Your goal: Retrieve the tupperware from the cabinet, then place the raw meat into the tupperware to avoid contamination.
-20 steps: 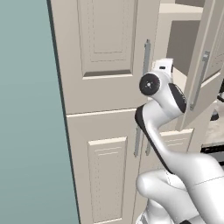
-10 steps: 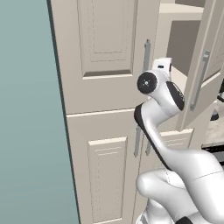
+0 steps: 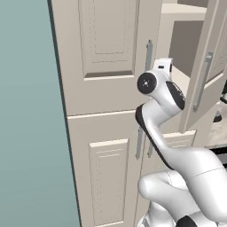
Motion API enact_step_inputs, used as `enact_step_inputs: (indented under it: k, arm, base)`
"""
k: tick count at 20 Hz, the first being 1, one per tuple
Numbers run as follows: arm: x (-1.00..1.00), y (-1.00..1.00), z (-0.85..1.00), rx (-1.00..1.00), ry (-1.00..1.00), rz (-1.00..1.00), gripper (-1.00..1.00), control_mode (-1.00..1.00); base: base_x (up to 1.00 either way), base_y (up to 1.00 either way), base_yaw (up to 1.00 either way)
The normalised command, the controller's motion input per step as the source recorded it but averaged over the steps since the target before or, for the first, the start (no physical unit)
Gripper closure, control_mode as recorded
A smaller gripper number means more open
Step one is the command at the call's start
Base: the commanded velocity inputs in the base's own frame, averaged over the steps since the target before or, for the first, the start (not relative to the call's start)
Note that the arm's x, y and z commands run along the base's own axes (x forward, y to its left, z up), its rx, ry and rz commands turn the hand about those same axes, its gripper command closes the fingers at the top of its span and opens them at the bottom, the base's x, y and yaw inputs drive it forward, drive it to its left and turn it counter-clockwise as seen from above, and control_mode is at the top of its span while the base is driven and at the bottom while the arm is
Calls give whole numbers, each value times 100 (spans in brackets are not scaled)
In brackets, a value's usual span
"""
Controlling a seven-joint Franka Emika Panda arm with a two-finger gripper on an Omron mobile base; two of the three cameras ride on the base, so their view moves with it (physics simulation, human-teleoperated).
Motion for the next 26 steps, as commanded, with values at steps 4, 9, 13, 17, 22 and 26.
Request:
enact_step_inputs:
  k: [4, 9, 13, 17, 22, 26]
  arm:
    - [8, -12, 0, -1, 0, 0, -100, -100]
    - [6, -14, 0, -1, 0, 0, -100, -100]
    - [6, -14, -1, -1, 0, 0, -100, -100]
    - [1, -18, 0, -1, 1, 0, -100, -100]
    - [-14, -29, 0, 0, 0, 0, -100, -100]
    - [-36, -30, 0, 0, -1, -3, -100, -100]
  base:
    - [0, 0, 0]
    - [0, 0, 0]
    - [0, 0, 0]
    - [0, 0, 0]
    - [0, 0, 0]
    - [0, 0, 0]
